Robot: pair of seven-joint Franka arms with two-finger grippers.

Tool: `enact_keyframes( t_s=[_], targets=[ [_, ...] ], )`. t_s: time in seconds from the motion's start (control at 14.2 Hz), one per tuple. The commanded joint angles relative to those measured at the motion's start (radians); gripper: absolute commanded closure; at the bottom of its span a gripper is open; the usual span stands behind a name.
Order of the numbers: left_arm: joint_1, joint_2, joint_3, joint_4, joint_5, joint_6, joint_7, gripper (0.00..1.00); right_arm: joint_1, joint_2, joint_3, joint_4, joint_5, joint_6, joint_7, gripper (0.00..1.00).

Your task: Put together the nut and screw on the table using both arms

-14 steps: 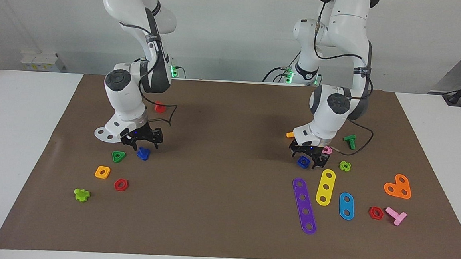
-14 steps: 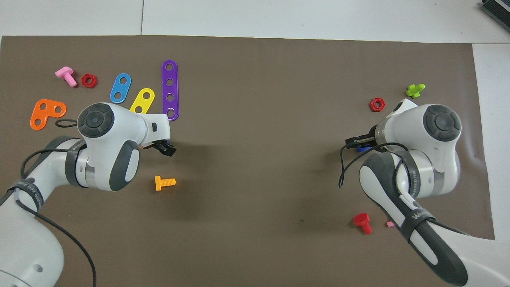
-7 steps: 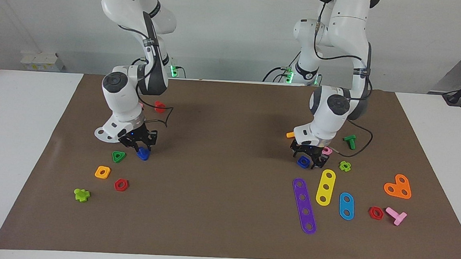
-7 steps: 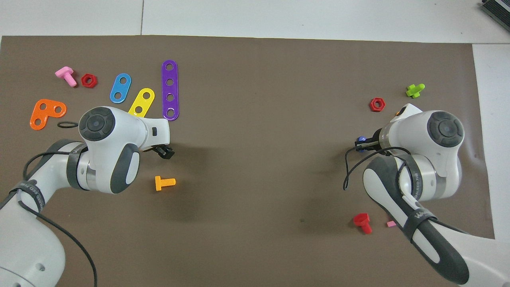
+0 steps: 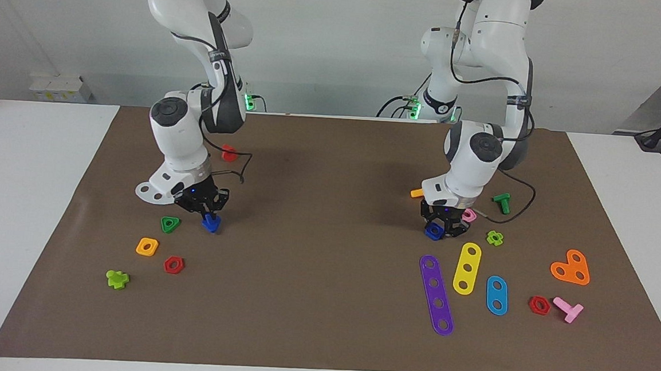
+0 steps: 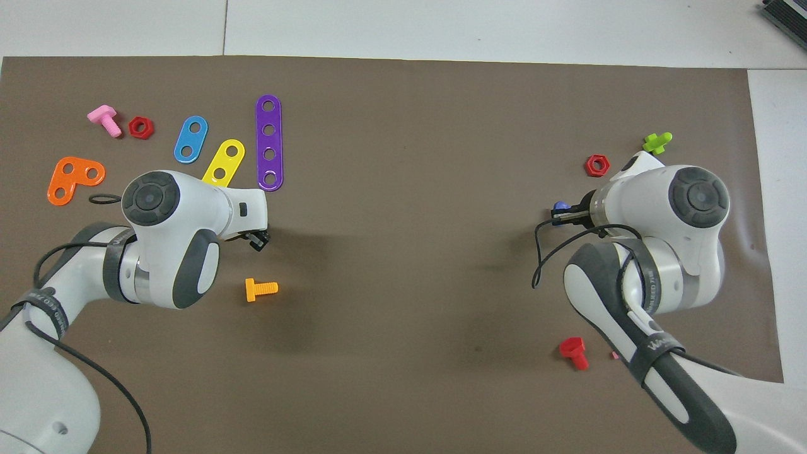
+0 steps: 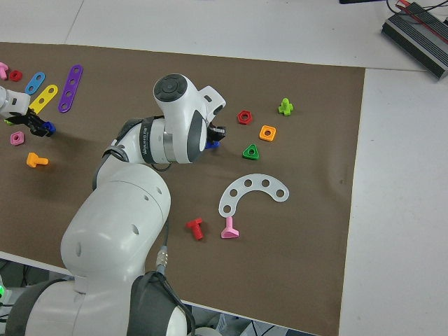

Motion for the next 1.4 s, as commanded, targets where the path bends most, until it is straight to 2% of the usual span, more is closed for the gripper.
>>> enact_keyframes(
  t_s=[0.0,0.14,0.28,0.42,0.77,0.91,1.05,1.26,1.33],
  targets=[
    [0.001,0.008,0.006,0.001,-0.011,-0.015,-0.023,1.0,0.089,0.016,0.003,0.051,0.025,-0.003,0.17,1.0],
    [0.001,0.006,0.006,0.041,-0.011,-0.062,-0.136,1.0,0.152,0.034,0.003,0.082,0.025,0.0,0.271,1.0],
    [0.002,0.006,0.006,0.129,-0.011,-0.204,-0.271,1.0,0.23,0.069,0.003,0.127,0.014,-0.008,0.438,1.0],
    [0.004,-0.003,0.006,0.183,-0.013,-0.3,-0.358,1.0,0.307,0.074,0.002,0.128,0.006,-0.005,0.532,1.0],
    [-0.03,0.005,-0.002,0.291,-0.025,-0.415,-0.64,1.0,0.446,0.072,0.002,0.121,-0.001,-0.014,0.646,1.0],
    [-0.066,0.011,0.0,0.347,-0.068,-0.464,-0.711,1.0,0.456,0.086,0.002,0.118,-0.034,-0.014,0.651,1.0],
    [-0.099,0.023,-0.002,0.377,-0.083,-0.466,-0.796,1.0,0.499,0.112,0.0,0.118,-0.04,-0.005,0.681,1.0],
    [-0.137,0.034,-0.002,0.397,-0.091,-0.452,-0.888,1.0,0.5,0.118,0.002,0.116,-0.069,-0.011,0.695,1.0],
    [-0.145,0.035,-0.002,0.404,-0.109,-0.445,-0.908,1.0,0.5,0.118,0.0,0.118,-0.069,-0.014,0.697,0.55]
  ],
)
